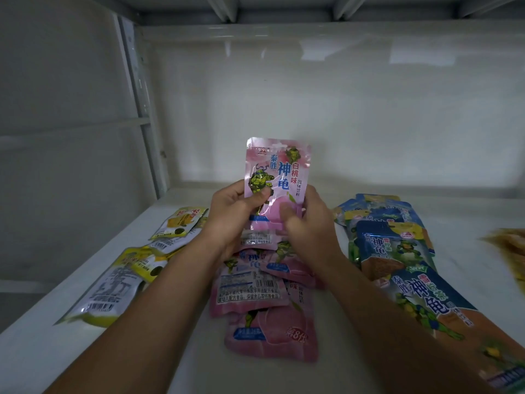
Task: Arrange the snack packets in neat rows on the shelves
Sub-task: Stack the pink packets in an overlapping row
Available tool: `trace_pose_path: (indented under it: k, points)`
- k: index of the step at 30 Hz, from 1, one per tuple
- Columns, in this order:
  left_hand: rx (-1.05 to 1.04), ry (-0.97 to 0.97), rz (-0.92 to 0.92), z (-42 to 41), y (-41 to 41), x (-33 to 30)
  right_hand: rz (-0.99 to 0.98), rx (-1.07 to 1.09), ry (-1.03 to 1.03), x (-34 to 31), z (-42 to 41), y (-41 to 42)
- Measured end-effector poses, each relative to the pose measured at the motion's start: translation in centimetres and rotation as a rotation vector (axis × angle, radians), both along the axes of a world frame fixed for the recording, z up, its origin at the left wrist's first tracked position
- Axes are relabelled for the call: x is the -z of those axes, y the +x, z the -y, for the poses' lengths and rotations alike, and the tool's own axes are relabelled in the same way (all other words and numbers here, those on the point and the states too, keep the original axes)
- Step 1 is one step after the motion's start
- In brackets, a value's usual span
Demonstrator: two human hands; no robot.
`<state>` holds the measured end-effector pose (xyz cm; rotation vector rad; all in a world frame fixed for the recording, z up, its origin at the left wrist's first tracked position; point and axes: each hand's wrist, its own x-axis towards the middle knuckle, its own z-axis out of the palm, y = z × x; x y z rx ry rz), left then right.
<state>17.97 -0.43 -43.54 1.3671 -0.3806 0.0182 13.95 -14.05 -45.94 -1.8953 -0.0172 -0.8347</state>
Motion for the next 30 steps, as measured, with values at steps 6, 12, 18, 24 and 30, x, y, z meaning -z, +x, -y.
trace_pose_path:
  k: [6,12,18,24,30]
  points:
    - [-0.169,0.265,0.011,-0.6,1.9,1.2,-0.117,0.124,-0.027,0.6,1.1,0.2]
    - [-0.370,0.824,0.229,-1.8,2.2,2.0,-0.212,0.345,-0.329,1.3,1.9,0.1]
    - [-0.380,1.029,0.229,-2.1,2.3,2.1,-0.472,0.554,-0.677,1.1,2.0,-0.6]
    - [-0.425,1.100,0.177,-2.4,2.5,1.7,-0.320,0.271,-0.563,-0.1,1.3,-0.7]
    - [-0.439,1.158,0.093,-2.8,2.5,1.6,-0.354,0.134,-0.713,1.3,0.2,-0.7]
